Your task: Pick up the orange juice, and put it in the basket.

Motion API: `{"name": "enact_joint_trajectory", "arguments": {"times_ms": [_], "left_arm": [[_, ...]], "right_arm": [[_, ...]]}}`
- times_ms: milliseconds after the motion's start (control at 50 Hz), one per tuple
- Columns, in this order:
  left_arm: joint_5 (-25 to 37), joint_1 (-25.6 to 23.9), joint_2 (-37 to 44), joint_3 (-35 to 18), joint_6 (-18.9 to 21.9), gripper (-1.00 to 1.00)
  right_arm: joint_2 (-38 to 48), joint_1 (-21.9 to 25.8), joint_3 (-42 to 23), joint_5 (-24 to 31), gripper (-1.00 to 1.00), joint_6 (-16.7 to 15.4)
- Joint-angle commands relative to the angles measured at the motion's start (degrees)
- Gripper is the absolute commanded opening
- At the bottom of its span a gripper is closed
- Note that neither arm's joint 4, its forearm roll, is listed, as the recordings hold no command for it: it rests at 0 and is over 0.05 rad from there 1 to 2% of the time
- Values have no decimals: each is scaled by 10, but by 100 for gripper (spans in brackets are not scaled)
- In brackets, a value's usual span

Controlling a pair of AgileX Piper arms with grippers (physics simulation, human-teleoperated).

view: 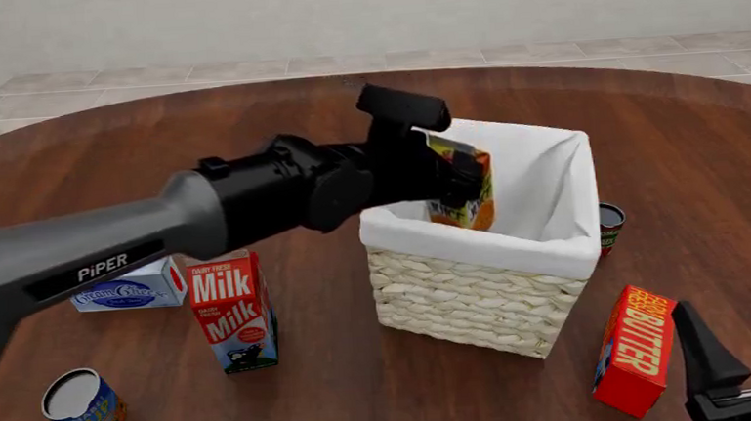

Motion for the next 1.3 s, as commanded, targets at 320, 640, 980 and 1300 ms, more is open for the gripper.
{"name": "enact_joint_trajectory", "arguments": {"times_ms": [320,640,980,1300], "left_arm": [[1,0,25,-14,15,-100],[6,4,30,-19,13,100],[10,12,27,-26,17,100],[31,22,0,-66,20,100]], "right_arm": [[31,1,0,-33,100,1],[57,2,0,-59,100,1],[16,3,0,-19,100,1],[12,6,0,-13,100,-1]]}}
